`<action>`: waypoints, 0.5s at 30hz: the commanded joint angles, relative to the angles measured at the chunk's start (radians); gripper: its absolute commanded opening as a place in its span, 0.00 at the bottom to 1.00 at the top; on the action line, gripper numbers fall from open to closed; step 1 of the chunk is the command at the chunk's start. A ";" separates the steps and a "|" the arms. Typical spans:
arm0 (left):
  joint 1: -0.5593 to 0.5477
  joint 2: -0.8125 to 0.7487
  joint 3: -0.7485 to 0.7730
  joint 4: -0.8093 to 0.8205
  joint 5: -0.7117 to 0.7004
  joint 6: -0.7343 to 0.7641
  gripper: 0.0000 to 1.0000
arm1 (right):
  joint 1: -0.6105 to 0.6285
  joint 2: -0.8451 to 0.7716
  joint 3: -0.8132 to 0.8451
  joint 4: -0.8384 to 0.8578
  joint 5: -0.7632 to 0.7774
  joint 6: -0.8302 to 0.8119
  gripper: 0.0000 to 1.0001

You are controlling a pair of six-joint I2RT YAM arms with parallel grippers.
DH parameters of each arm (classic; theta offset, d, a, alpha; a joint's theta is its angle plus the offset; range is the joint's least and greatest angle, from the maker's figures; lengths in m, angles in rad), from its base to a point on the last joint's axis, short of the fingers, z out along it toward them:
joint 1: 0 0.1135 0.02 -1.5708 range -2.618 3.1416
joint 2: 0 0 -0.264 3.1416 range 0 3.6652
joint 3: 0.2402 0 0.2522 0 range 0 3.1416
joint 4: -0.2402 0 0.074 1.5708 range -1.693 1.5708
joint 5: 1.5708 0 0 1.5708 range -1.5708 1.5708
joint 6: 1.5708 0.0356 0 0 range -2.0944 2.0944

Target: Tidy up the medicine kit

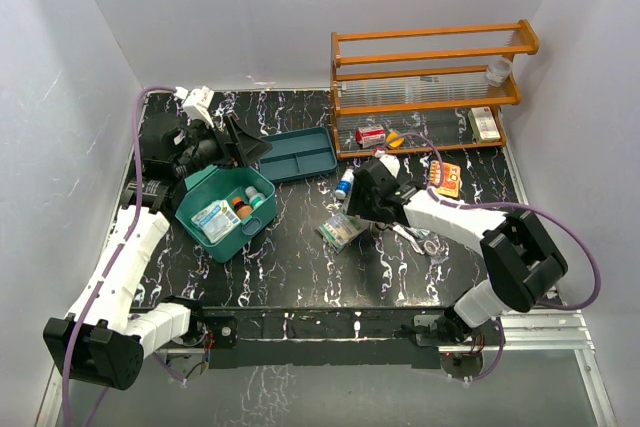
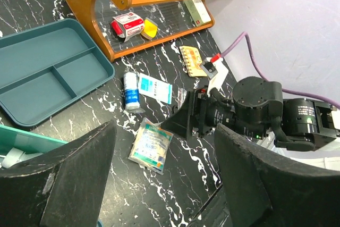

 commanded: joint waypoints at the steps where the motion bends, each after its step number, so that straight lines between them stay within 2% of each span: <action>1: 0.003 -0.007 -0.011 0.012 0.030 0.008 0.73 | -0.002 -0.078 -0.084 0.062 -0.028 0.150 0.55; 6: 0.003 -0.008 -0.009 0.008 0.029 0.007 0.73 | -0.002 -0.062 -0.092 0.097 -0.057 0.163 0.53; 15: 0.003 -0.012 -0.012 0.004 0.029 0.002 0.73 | -0.002 -0.004 -0.115 0.137 -0.075 0.164 0.42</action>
